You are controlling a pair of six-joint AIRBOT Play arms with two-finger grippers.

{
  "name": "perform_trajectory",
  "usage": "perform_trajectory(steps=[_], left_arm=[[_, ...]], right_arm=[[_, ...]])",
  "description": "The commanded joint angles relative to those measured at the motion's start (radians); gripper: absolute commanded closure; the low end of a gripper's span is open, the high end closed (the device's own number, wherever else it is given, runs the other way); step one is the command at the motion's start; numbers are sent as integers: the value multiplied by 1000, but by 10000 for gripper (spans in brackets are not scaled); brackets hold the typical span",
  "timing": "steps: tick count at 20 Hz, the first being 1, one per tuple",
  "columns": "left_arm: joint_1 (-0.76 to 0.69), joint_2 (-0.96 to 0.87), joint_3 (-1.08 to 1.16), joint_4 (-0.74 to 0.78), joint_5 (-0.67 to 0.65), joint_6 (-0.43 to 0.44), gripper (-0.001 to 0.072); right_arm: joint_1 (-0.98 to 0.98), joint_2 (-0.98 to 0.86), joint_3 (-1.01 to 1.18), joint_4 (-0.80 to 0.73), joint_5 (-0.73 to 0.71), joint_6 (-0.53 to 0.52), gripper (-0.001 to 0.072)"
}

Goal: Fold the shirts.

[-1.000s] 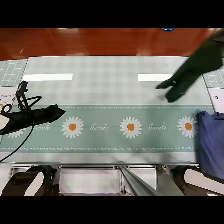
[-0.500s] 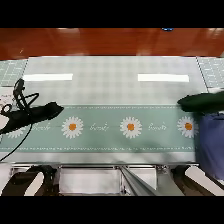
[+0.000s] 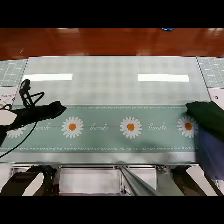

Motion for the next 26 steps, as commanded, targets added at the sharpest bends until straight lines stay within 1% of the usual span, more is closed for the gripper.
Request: perform_trajectory(steps=[1, 2, 3, 4, 6, 7, 8, 9, 10, 11, 12, 13, 14, 15, 16, 17, 18, 19, 20, 21, 22, 23, 24, 25, 26], left_arm=[[-66, -46, -1, 0, 64, 12, 692], [-89, -56, -1, 0, 84, 12, 692], [-113, -66, -1, 0, 104, 12, 691], [-131, -75, 0, 0, 123, 12, 691], [-143, -89, 14, -6, 156, 13, 692], [-130, -93, 42, -5, 158, 16, 691], [-109, -93, 83, -5, 151, 26, 691], [-84, -94, 144, -6, 136, 40, 692], [-61, -94, 214, -6, 120, 42, 691], [-42, -95, 299, -6, 93, 42, 692], [-33, -99, 381, -6, 68, 41, 692], [-38, -107, 468, -6, 40, 38, 693], [-53, -120, 544, -6, 10, 38, 693], [-76, -138, 608, -4, -17, 38, 693], [-109, -162, 657, 13, -39, 37, 693], [-149, -189, 679, 45, -59, 16, 693], [-193, -219, 678, 109, -81, -28, 693], [-249, -264, 677, 238, -135, -69, 693], [-300, -313, 676, 391, -195, -117, 693], [-340, -367, 676, 550, -261, -188, 692], [-356, -410, 676, 651, -315, -259, 692], [-355, -443, 676, 679, -352, -317, 692], [-353, -458, 676, 674, -365, -349, 691], [-359, -465, 676, 674, -357, -356, 692], [-365, -470, 676, 674, -333, -356, 691]], right_arm=[[-8, 16, -72, -148, 50, 18, 683], [-8, 16, -83, -182, 55, 44, 566], [-6, 16, -87, -192, 56, 53, 338], [-6, 16, -86, -182, 47, 59, 298], [-6, 16, -85, -117, 6, 63, 298], [-6, 16, -83, -74, -13, 64, 299], [-6, 16, -83, 5, -46, 64, 321], [-6, 16, -83, 137, -92, 56, 431], [2, 16, -83, 329, -162, 10, 688], [42, 16, -83, 543, -256, -80, 687], [131, 16, -83, 743, -363, -166, 687], [246, 16, -83, 881, -455, -232, 687], [405, 16, -83, 965, -542, -312, 687], [576, 13, -83, 957, -623, -362, 688], [773, -2, -83, 863, -700, -372, 688], [962, -36, -83, 703, -744, -362, 688], [1112, -87, -83, 527, -751, -307, 688], [1236, -156, -83, 351, -732, -219, 688], [1304, -220, -83, 227, -700, -132, 689], [1332, -278, -83, 148, -653, -52, 689], [1334, -328, -83, 108, -588, -11, 689], [1323, -361, -83, 95, -522, -10, 689], [1314, -377, -84, 95, -470, -13, 688], [1312, -382, -84, 87, -434, -24, 688], [1312, -381, -83, 60, -437, -26, 688]])
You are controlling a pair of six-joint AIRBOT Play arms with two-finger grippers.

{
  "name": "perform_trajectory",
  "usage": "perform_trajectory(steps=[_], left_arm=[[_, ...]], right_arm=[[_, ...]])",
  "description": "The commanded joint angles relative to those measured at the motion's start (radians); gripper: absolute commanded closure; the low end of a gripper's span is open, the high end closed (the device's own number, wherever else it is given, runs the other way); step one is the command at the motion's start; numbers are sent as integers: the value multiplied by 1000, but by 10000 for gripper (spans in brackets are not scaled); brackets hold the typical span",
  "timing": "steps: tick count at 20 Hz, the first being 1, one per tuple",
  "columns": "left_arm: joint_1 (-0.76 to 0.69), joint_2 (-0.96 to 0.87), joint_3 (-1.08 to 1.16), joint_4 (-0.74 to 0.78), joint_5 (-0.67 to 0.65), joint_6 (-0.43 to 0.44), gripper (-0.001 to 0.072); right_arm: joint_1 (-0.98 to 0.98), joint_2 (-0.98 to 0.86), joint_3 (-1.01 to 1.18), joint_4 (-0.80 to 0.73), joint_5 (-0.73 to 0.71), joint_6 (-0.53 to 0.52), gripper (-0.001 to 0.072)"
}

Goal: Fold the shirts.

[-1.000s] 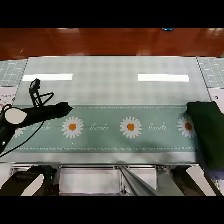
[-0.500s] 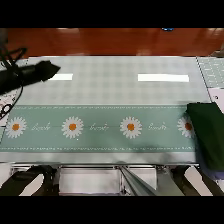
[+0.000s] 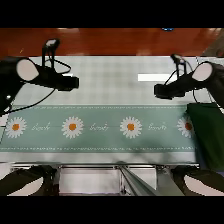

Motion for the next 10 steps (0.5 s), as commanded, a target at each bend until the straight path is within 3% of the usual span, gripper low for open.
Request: perform_trajectory(steps=[1, 10], left_arm=[[-34, -54, 8, 122, -22, -95, 691], [-31, -56, 8, 122, -18, -95, 692]], right_arm=[[45, -54, 0, -144, 61, 42, 688], [45, -54, 0, -153, 26, 58, 687]])
